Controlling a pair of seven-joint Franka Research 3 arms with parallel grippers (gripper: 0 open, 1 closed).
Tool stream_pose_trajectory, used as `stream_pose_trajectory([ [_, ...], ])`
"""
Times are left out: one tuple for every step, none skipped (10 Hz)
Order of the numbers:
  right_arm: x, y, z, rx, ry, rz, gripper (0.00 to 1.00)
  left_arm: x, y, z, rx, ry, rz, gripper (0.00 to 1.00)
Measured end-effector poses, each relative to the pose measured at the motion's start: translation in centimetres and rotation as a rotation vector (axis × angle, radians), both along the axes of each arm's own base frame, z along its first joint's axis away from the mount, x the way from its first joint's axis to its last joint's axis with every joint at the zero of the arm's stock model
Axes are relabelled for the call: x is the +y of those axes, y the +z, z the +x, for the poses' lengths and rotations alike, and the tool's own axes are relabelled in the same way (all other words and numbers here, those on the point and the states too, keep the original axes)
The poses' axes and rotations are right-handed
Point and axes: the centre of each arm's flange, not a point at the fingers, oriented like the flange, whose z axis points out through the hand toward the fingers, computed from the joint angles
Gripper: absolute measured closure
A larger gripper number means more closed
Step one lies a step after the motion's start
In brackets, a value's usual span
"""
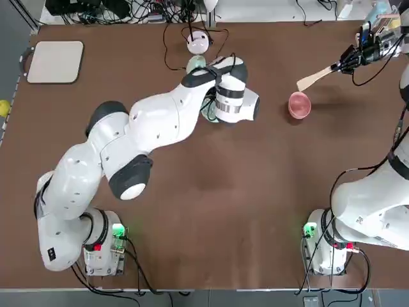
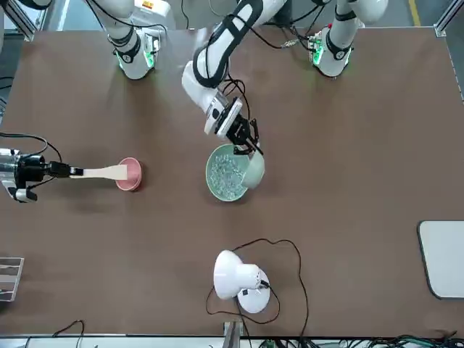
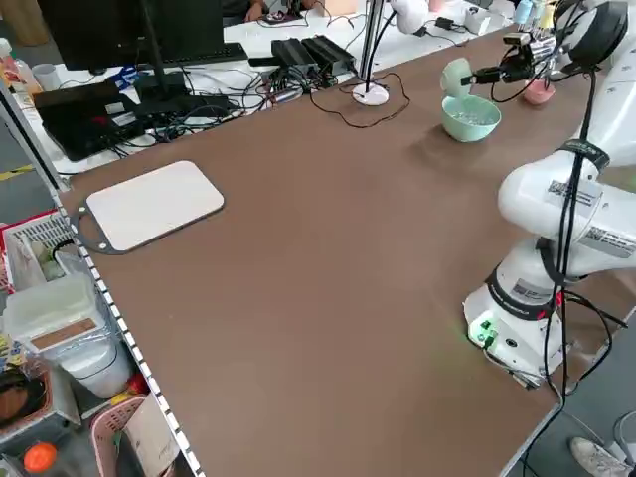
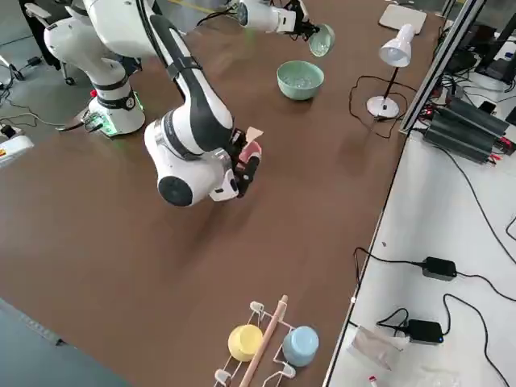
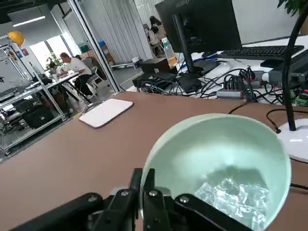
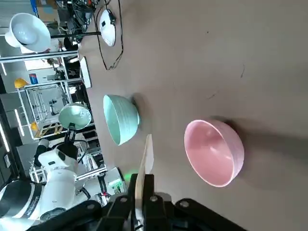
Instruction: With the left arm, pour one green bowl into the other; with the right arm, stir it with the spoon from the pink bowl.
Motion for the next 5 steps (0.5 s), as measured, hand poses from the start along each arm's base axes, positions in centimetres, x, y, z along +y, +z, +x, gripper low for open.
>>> stream_pose_trajectory([
  [0.1,0.3,0.1,0.000,0.001,-0.002,0.94,-0.1,0.1,-0.1,-0.013,-0.010,0.011,0.96],
  [0.4,0.7,0.2,0.005,0.000,-0.005,0.94,-0.3,-0.1,-0.3,-0.043,-0.015,0.024,0.96],
  [0.7,1.2,0.4,0.017,-0.005,-0.010,0.94,-0.4,-0.1,-0.6,-0.085,-0.019,0.043,0.96],
  [1.1,1.9,0.7,0.033,-0.010,-0.017,0.94,-0.6,-0.1,-1.0,-0.118,-0.026,0.064,0.96],
  [1.6,2.6,1.0,0.047,-0.015,-0.025,0.94,-0.7,-0.3,-1.3,-0.134,-0.035,0.083,0.96],
])
